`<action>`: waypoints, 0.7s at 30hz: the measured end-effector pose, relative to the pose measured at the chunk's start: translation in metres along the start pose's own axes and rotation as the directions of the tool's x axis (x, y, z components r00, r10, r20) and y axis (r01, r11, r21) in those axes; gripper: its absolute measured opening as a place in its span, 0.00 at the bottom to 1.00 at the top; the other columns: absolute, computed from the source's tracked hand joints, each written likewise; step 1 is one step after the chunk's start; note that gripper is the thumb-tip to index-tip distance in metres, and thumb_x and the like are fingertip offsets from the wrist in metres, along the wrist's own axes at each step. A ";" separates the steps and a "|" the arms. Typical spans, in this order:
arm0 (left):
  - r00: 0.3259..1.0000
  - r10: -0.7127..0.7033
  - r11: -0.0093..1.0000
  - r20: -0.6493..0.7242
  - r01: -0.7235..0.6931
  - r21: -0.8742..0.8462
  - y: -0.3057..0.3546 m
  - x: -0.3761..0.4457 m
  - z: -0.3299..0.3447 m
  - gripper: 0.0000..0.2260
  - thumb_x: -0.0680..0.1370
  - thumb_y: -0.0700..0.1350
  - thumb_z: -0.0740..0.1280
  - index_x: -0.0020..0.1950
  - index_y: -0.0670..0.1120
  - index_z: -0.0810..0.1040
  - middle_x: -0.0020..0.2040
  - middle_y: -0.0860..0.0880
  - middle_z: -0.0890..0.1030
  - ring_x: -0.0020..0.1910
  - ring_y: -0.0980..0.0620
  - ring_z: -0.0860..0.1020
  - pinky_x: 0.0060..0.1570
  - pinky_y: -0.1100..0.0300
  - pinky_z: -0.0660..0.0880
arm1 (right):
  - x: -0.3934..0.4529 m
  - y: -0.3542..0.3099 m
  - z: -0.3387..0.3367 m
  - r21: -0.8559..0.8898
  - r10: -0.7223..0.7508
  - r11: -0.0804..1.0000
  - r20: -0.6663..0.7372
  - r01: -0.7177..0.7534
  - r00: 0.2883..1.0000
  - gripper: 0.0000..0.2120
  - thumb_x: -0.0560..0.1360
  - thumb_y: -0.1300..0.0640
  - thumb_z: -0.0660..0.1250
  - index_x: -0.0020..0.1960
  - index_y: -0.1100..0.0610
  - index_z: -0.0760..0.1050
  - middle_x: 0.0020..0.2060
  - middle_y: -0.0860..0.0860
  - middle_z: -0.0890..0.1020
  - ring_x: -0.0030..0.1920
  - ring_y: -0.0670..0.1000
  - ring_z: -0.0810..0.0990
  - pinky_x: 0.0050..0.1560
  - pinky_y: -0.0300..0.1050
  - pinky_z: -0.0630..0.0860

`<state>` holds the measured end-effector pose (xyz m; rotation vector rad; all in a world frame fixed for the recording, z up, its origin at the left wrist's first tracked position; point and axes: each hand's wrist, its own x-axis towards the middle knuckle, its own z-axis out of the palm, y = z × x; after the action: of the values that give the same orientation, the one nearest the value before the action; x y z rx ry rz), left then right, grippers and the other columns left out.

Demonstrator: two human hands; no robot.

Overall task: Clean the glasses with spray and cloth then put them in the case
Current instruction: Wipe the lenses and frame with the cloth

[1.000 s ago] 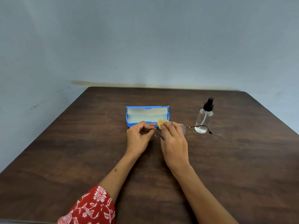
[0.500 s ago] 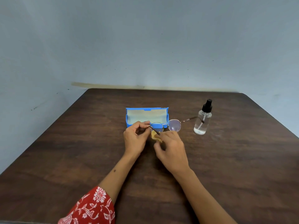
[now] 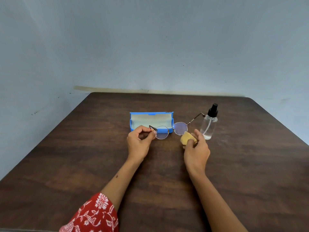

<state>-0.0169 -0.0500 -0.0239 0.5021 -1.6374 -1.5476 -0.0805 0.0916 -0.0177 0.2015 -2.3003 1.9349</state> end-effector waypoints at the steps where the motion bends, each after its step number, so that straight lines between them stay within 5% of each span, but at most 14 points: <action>1: 1.000 0.004 1.000 0.010 -0.004 -0.007 0.000 -0.001 0.000 0.09 0.70 0.32 0.72 0.35 0.44 0.77 0.32 0.56 0.82 0.36 0.55 0.82 0.45 0.56 0.81 | -0.001 -0.001 0.000 -0.038 -0.019 0.999 0.015 0.020 1.000 0.20 0.76 0.66 0.57 0.67 0.58 0.71 0.58 0.53 0.80 0.57 0.55 0.78 0.62 0.49 0.71; 6: 0.999 0.009 0.998 0.031 -0.007 -0.063 -0.001 -0.001 0.002 0.09 0.70 0.31 0.72 0.37 0.43 0.79 0.37 0.46 0.83 0.36 0.55 0.82 0.43 0.60 0.81 | -0.003 -0.004 -0.001 -0.110 -0.051 0.992 0.058 0.058 0.997 0.19 0.77 0.64 0.57 0.65 0.55 0.74 0.56 0.51 0.81 0.55 0.52 0.78 0.58 0.44 0.72; 13: 0.998 0.050 0.995 0.038 -0.053 0.086 -0.012 0.001 0.001 0.06 0.72 0.37 0.72 0.48 0.40 0.83 0.43 0.47 0.85 0.42 0.54 0.84 0.50 0.56 0.80 | -0.002 -0.002 0.000 -0.123 -0.040 0.991 0.062 0.047 0.997 0.19 0.77 0.63 0.57 0.66 0.54 0.74 0.55 0.52 0.81 0.54 0.54 0.78 0.58 0.46 0.72; 21: 0.997 0.069 0.990 0.026 -0.072 0.125 -0.008 -0.002 0.001 0.05 0.72 0.35 0.72 0.44 0.44 0.84 0.40 0.51 0.84 0.41 0.54 0.84 0.45 0.56 0.82 | -0.003 -0.002 0.000 -0.134 -0.070 0.988 0.071 0.079 0.995 0.19 0.76 0.66 0.57 0.63 0.55 0.75 0.53 0.52 0.82 0.48 0.51 0.77 0.49 0.39 0.69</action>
<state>-0.0182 -0.0492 -0.0318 0.4900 -1.7584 -1.4095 -0.0768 0.0911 -0.0160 0.3368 -2.4195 1.7531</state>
